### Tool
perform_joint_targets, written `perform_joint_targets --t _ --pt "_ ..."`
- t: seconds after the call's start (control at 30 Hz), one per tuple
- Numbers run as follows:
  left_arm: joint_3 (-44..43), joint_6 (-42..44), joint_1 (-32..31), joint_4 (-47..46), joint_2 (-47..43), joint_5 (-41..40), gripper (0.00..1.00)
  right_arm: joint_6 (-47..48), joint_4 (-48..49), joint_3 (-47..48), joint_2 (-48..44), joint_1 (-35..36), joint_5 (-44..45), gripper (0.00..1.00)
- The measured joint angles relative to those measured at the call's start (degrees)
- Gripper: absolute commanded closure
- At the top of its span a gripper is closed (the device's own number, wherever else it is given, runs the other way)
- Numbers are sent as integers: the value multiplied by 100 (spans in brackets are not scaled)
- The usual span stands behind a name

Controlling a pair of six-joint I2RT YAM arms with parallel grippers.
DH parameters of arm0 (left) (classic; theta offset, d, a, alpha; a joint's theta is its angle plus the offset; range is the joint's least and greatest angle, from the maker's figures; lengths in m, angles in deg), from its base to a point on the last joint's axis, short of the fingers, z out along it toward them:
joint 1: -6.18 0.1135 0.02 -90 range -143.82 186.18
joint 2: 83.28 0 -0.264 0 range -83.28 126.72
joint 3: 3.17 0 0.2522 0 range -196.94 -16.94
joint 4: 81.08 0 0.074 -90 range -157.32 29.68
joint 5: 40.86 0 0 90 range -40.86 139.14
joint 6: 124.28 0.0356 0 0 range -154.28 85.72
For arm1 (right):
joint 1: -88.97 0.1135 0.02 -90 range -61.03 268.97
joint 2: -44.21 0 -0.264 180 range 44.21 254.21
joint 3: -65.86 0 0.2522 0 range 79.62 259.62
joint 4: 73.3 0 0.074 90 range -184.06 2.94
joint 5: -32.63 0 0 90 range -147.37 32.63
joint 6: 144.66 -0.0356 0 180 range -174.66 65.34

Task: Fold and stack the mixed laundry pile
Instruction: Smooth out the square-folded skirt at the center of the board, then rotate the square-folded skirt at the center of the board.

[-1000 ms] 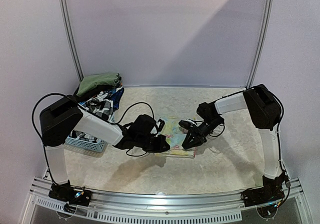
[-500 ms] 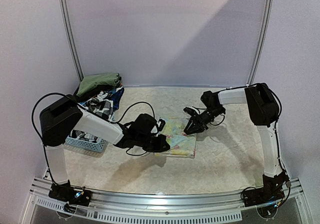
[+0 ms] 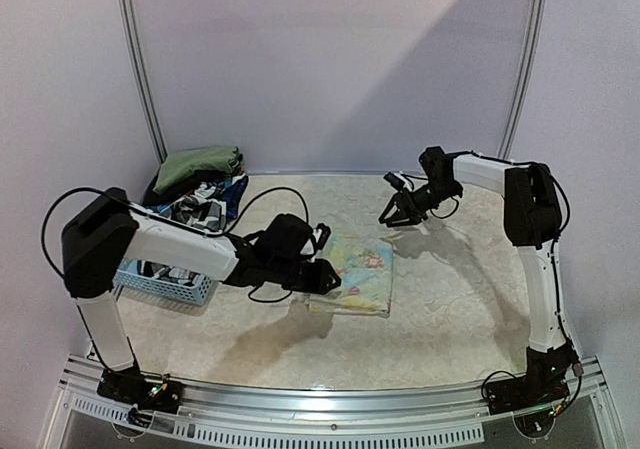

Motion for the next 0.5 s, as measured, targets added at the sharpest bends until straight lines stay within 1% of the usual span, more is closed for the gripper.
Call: perform_joint_targets --t 0.07,0.13,0.23,0.27,0.3,0.33,0.37,0.4,0.43,0.5 --pt "-107 214 -129 328 -450 -378 66 221 -17 149 -127 -55 116 30" --pt "-271 297 -352 555 -940 -852 63 452 -13 188 -337 -111 243 24" --pt "-271 138 -664 564 -1504 -1340 57 612 7 369 -490 -131 339 23" --pt "-157 -37 -750 501 -1655 -1478 55 629 2 509 -483 -133 352 23" --pt "26 -254 -828 409 -1770 -1615 47 645 -9 675 -442 -129 352 23" --pt "271 -507 -885 310 -1864 -1768 36 647 -46 894 -358 -111 334 22" --pt "496 -699 -914 256 -1917 -1908 28 647 -63 1084 -269 -96 321 21" --pt "791 -977 -970 179 -1965 -2114 25 647 -92 1357 -111 -61 308 19" --pt "1119 -1316 -1003 129 -2015 -2354 25 649 -81 1539 26 -26 308 19" --pt "1539 -1731 -1113 138 -2065 -2774 24 671 -105 1679 245 59 339 19"
